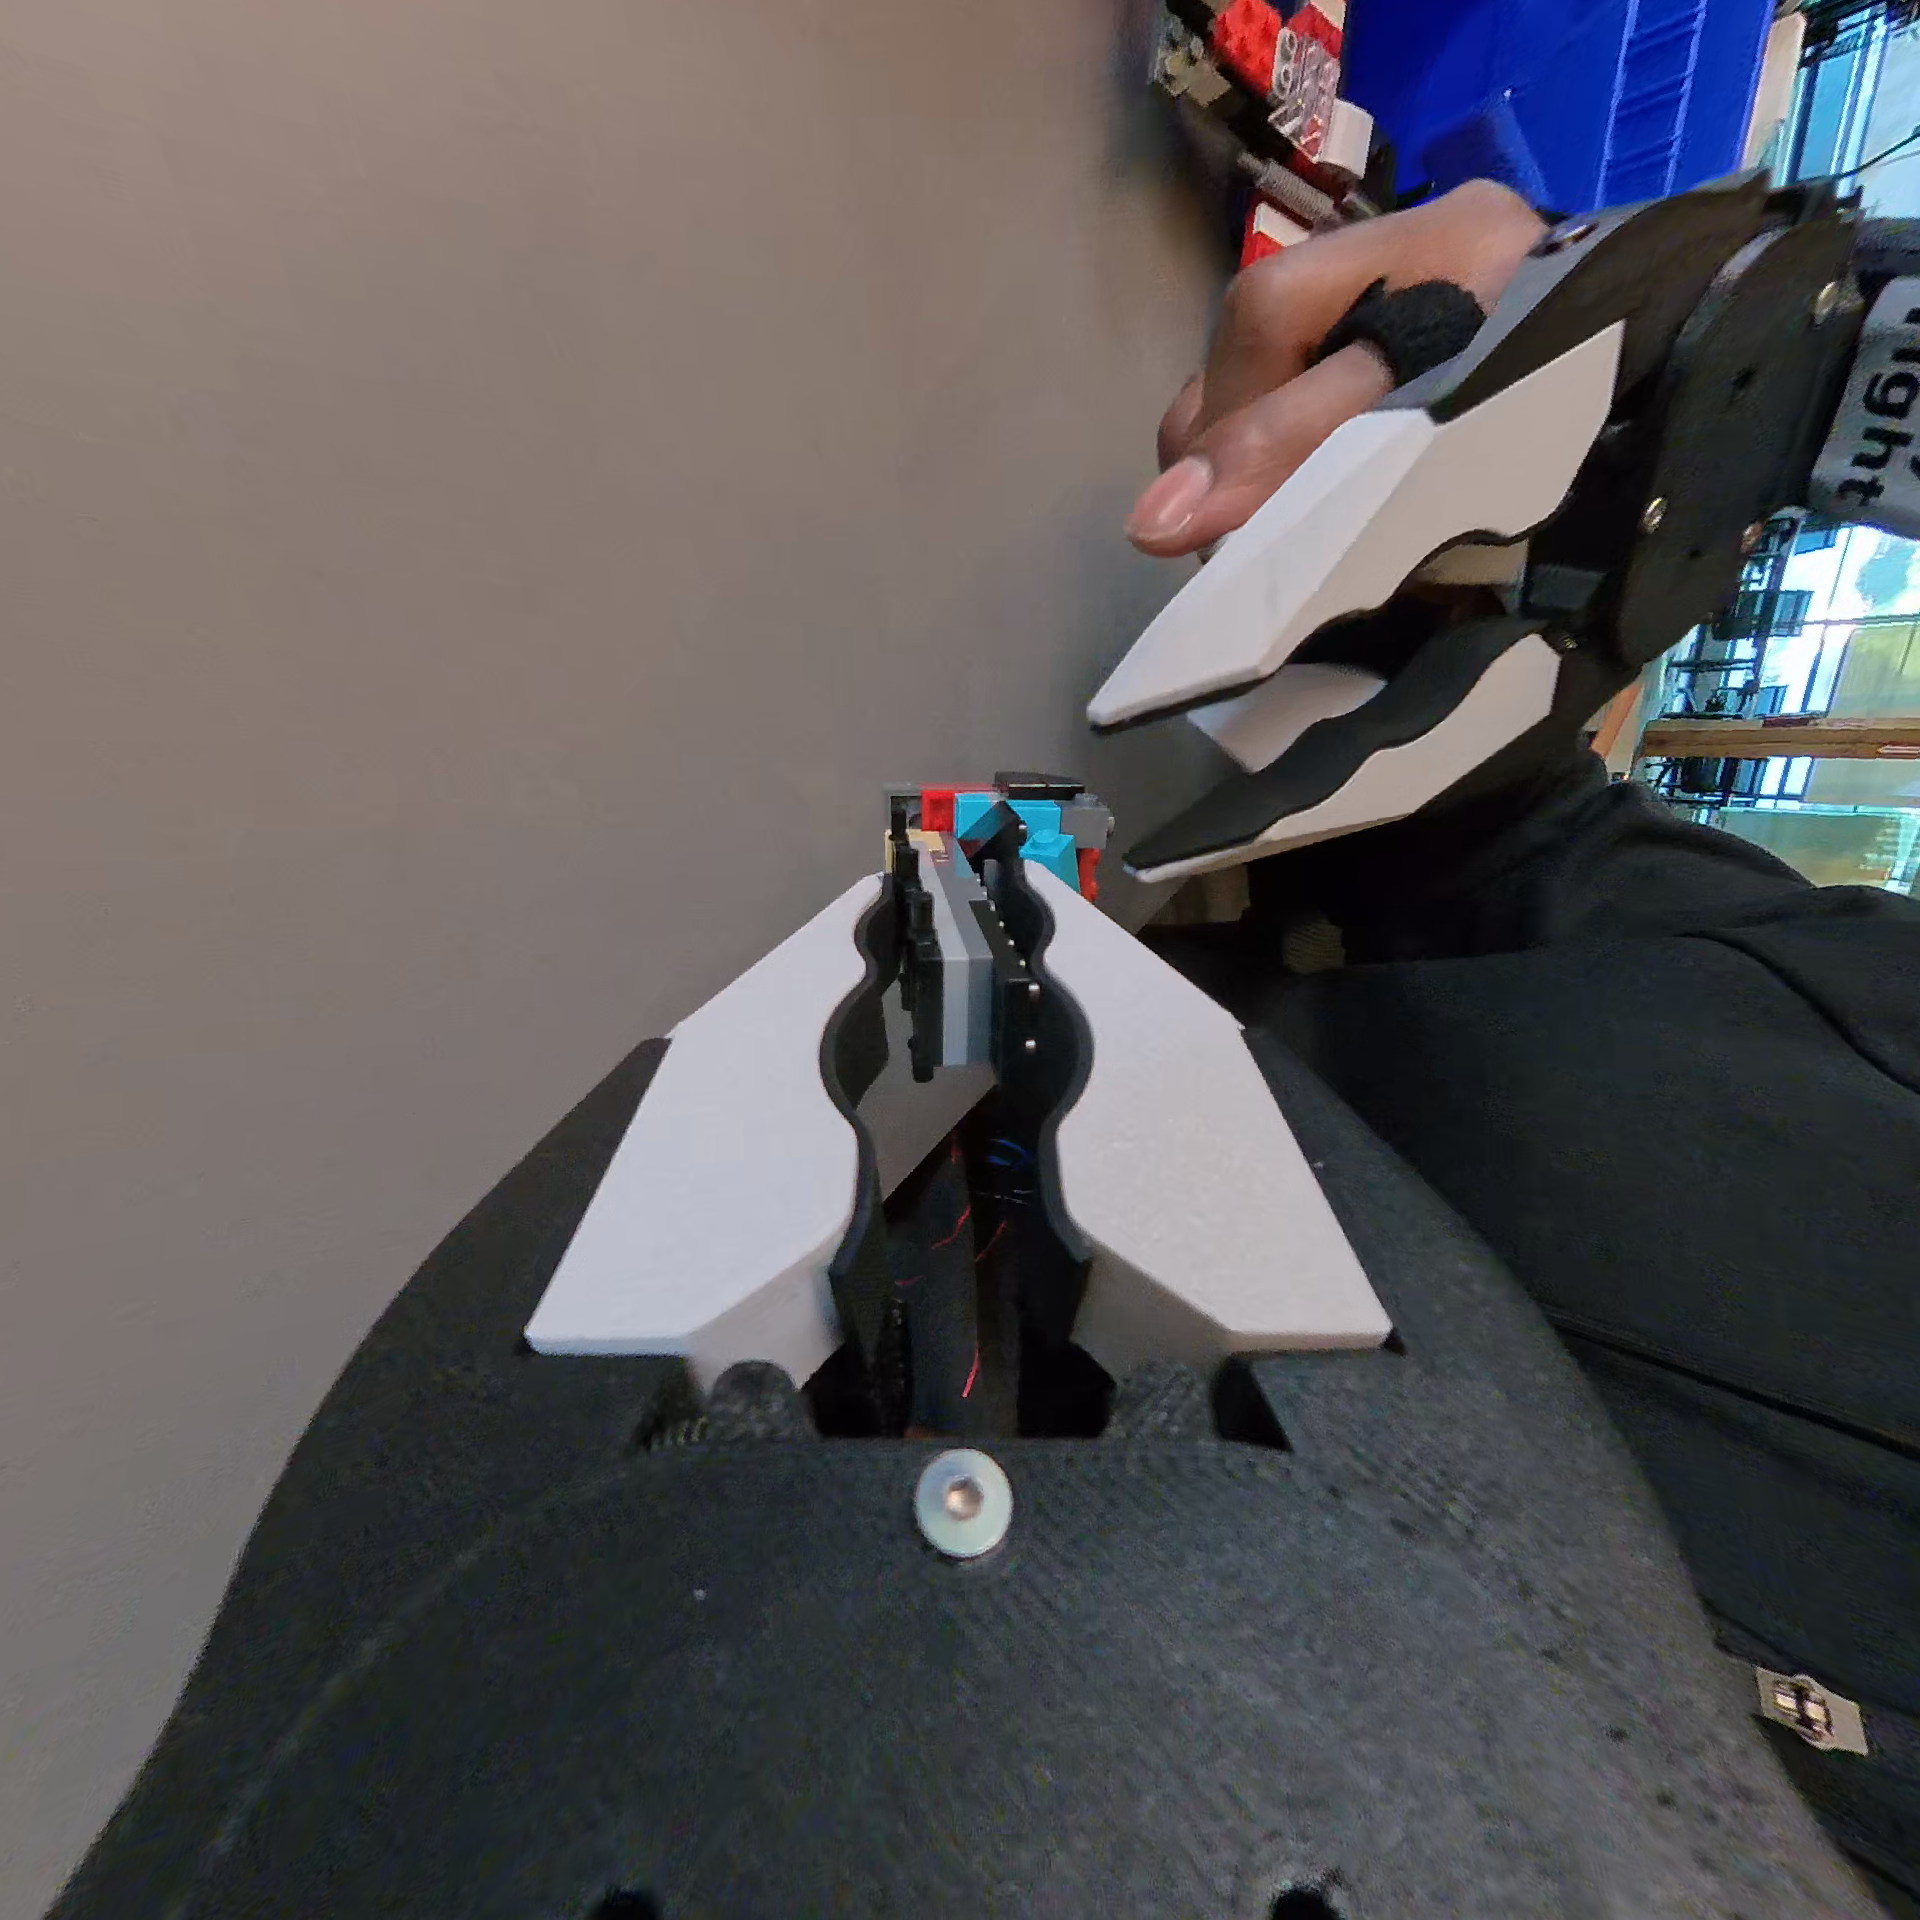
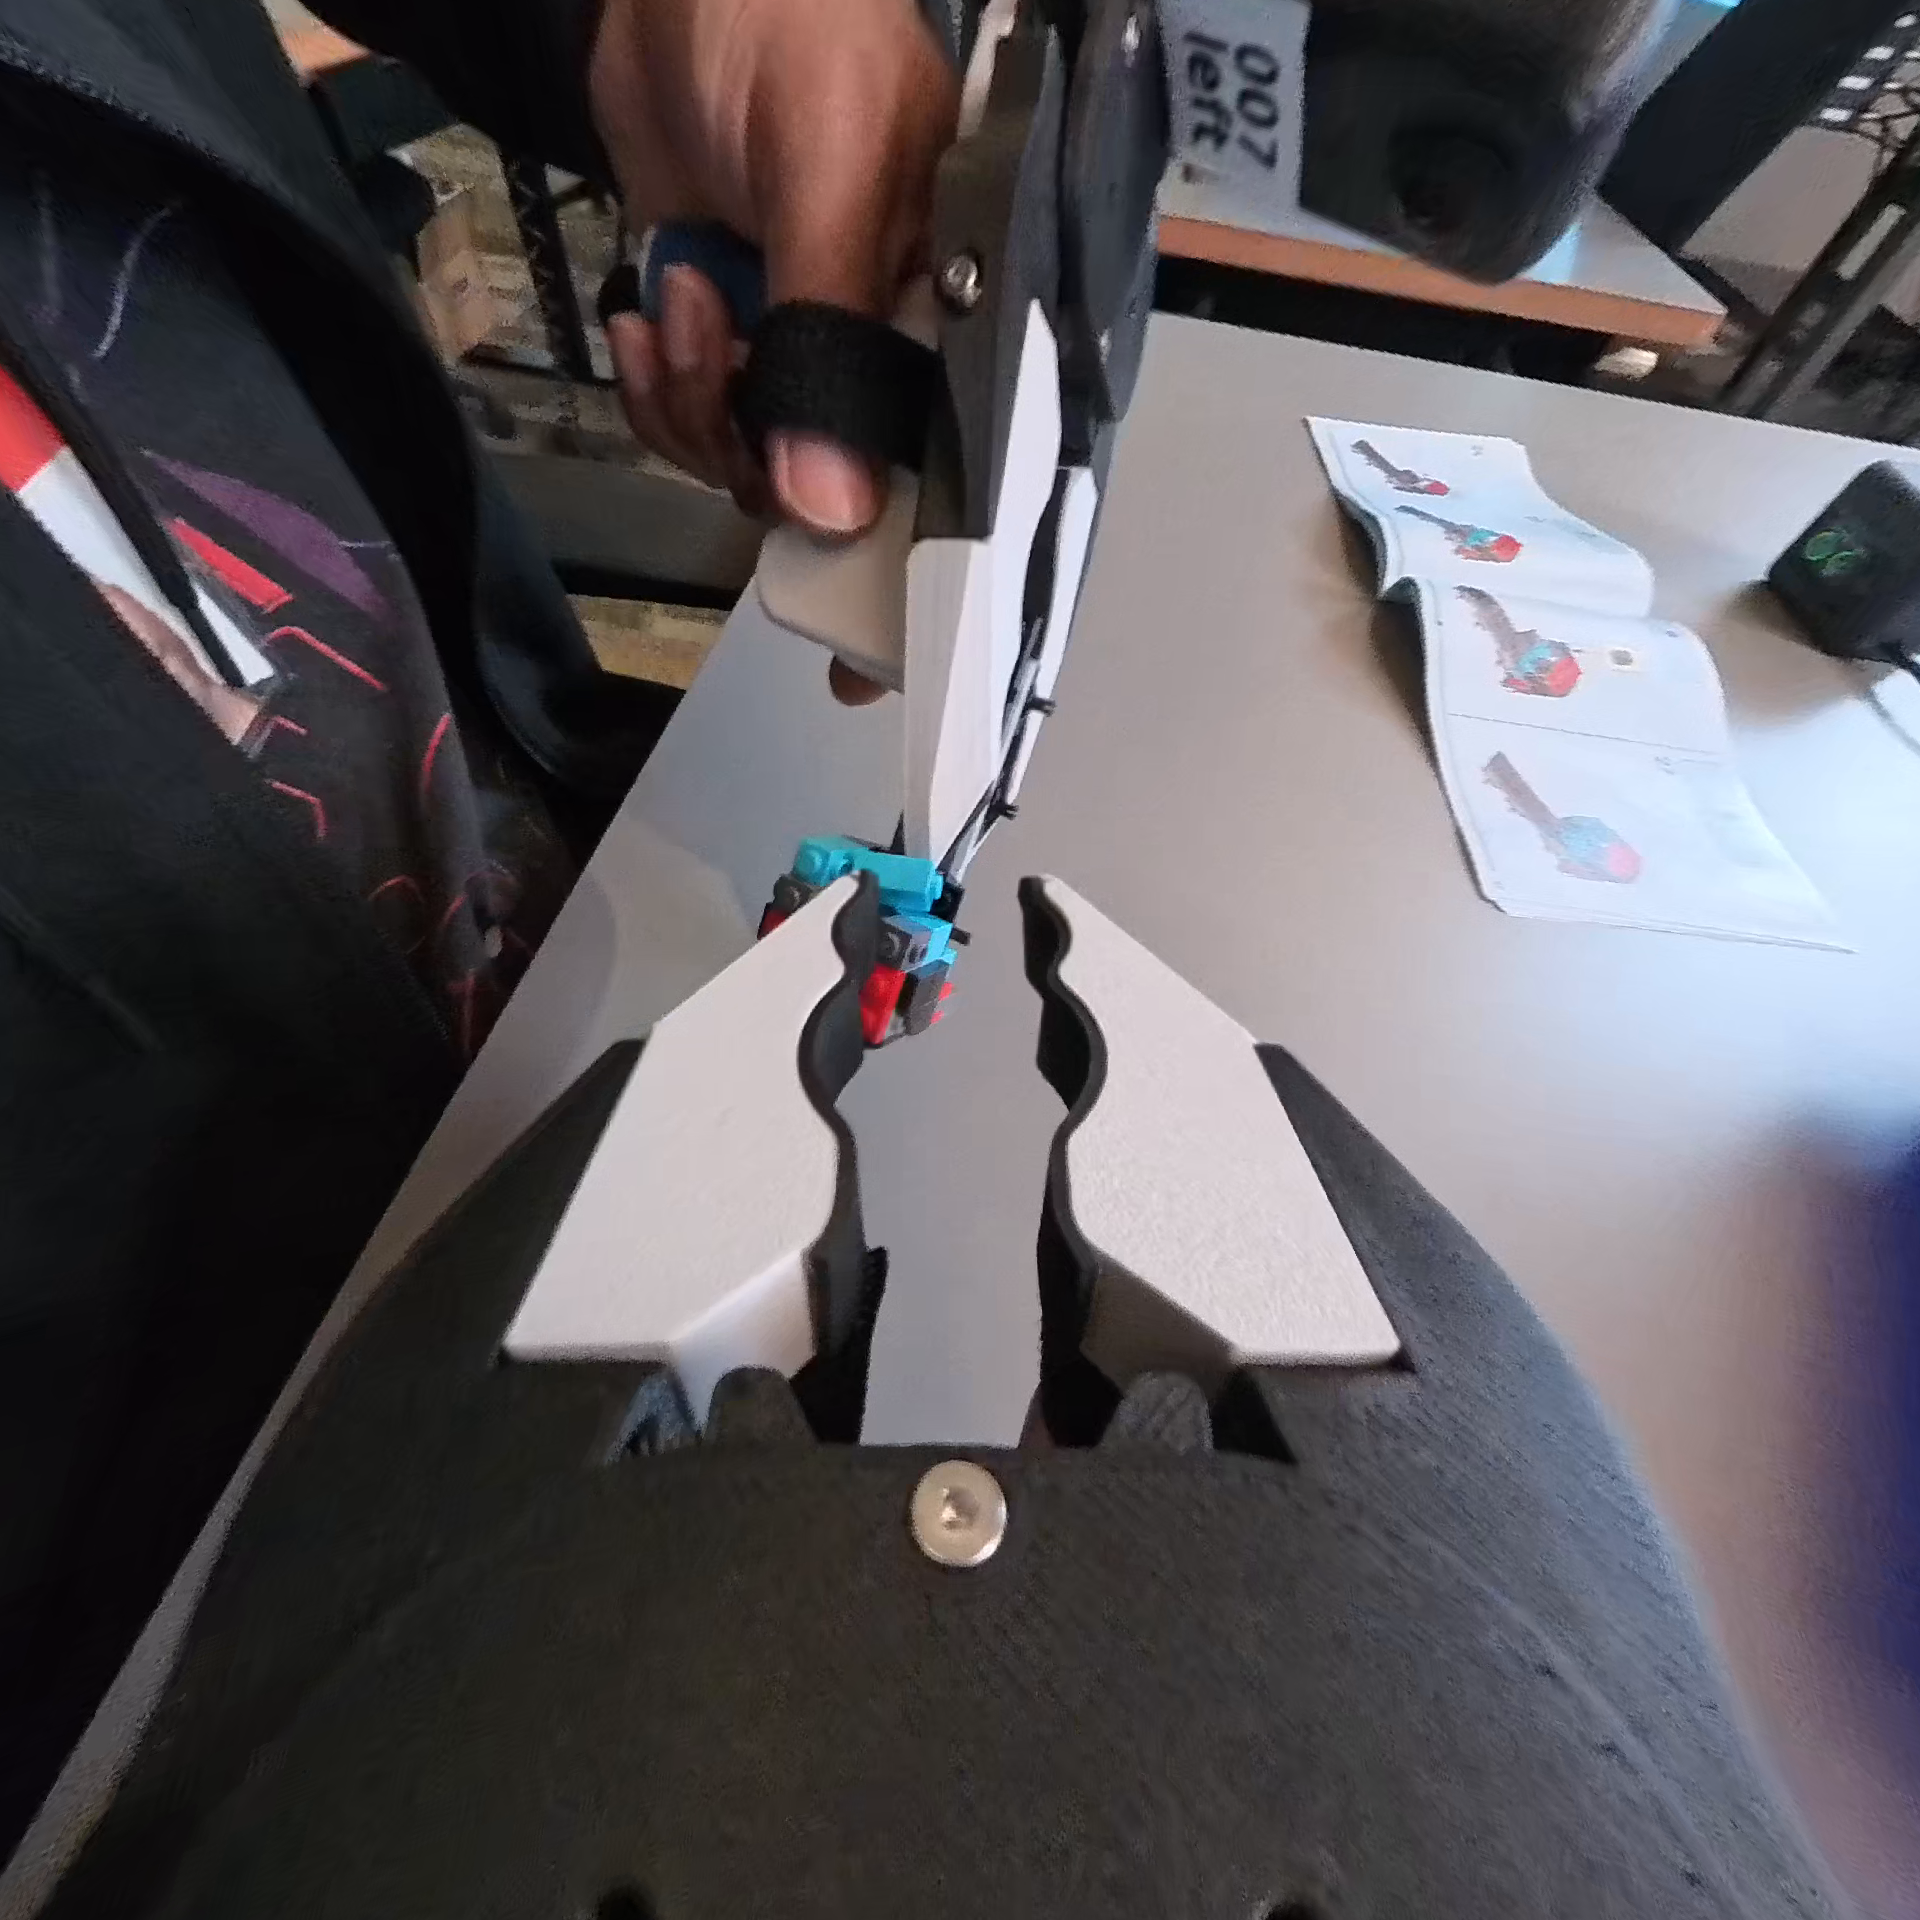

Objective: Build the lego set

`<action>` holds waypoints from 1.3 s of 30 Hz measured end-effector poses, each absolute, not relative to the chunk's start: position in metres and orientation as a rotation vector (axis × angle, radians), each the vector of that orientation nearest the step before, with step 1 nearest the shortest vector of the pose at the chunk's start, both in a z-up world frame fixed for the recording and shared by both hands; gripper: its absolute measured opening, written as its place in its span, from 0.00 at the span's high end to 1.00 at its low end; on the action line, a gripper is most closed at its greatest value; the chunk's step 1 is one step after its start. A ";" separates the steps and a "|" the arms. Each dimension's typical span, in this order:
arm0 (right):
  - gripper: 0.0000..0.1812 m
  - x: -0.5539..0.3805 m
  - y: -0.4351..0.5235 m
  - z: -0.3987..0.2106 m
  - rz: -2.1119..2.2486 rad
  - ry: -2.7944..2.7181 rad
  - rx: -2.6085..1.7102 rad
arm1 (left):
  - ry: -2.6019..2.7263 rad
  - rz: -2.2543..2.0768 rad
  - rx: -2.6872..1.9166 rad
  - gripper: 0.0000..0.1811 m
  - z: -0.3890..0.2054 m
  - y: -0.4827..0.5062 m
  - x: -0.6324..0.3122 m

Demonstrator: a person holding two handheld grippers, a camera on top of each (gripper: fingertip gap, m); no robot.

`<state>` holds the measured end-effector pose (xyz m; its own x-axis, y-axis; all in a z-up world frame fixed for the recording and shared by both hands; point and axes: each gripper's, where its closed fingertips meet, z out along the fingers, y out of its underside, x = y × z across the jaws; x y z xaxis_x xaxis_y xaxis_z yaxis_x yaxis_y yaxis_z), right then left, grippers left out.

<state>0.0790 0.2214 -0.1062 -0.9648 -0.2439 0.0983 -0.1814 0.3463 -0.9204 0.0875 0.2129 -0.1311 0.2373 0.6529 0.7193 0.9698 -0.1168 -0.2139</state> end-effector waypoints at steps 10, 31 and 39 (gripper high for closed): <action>0.88 0.092 0.216 -0.120 -1.668 2.563 -0.514 | -1.473 -0.594 -1.874 0.89 -0.131 0.215 0.089; 0.84 0.028 0.258 -0.144 -1.511 2.789 -0.023 | -1.517 -0.477 -1.870 0.89 -0.143 0.192 0.074; 0.83 0.022 0.273 -0.155 -1.455 2.827 0.010 | -1.533 -0.439 -1.784 0.89 -0.146 0.186 0.070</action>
<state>0.0223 0.2734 -0.1547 -0.9993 0.0228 0.0308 -0.0118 0.5811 -0.8138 0.0697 0.1855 -0.1462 0.2305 0.7028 0.6730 0.9525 -0.0214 -0.3039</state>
